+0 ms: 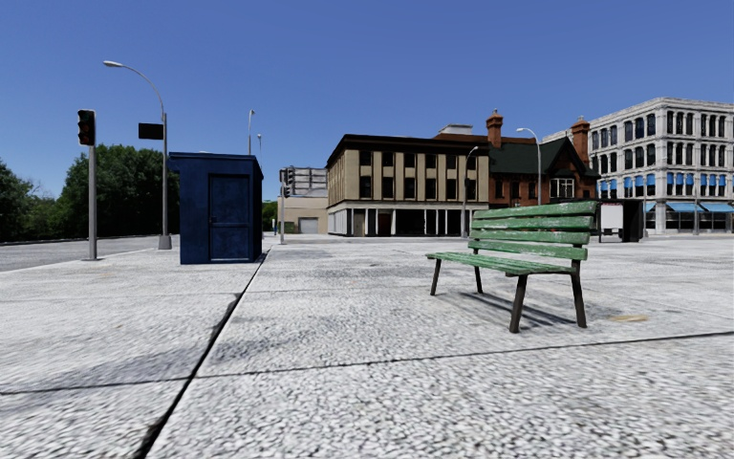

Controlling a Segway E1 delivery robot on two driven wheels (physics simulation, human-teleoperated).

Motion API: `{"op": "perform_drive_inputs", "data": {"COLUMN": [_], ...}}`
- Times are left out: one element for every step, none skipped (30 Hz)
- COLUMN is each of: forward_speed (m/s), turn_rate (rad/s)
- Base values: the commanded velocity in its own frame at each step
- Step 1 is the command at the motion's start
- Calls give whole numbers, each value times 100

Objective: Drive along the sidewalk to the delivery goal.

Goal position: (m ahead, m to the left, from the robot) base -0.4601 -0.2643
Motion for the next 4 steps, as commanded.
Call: {"op": "perform_drive_inputs", "data": {"forward_speed": [0,0,0,0], "turn_rate": [0,0,0,0]}}
